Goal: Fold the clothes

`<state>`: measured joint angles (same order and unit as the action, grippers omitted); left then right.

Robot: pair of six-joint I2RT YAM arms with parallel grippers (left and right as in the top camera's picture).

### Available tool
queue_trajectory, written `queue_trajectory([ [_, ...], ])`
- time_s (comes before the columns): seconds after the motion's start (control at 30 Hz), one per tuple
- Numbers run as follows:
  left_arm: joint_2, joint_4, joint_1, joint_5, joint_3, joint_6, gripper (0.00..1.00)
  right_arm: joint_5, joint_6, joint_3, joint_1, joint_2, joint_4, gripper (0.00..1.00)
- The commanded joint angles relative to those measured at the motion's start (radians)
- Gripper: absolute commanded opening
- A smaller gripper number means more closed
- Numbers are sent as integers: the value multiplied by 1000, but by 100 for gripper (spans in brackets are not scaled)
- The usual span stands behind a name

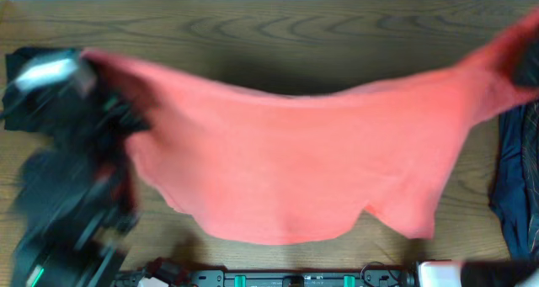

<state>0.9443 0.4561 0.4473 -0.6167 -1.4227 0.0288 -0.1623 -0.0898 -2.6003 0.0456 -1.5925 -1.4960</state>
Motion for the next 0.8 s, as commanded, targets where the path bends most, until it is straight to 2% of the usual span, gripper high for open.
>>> queue_trajectory([
  [0.0,172,-10,-6,-47,-4,-9,6,18,-22,7,7,-182,3,1],
  [0.17,406,-92,-58,-47,-4,-6,6,47,-16,7,5,-389,43,1],
  [0.37,597,-222,-164,-45,-4,-5,6,55,28,7,-41,-537,101,1],
  [0.53,696,-237,-255,51,-4,-1,6,55,55,7,-84,-595,124,1],
  [0.77,773,-234,-301,60,-4,24,6,96,74,8,-122,-616,122,1],
])
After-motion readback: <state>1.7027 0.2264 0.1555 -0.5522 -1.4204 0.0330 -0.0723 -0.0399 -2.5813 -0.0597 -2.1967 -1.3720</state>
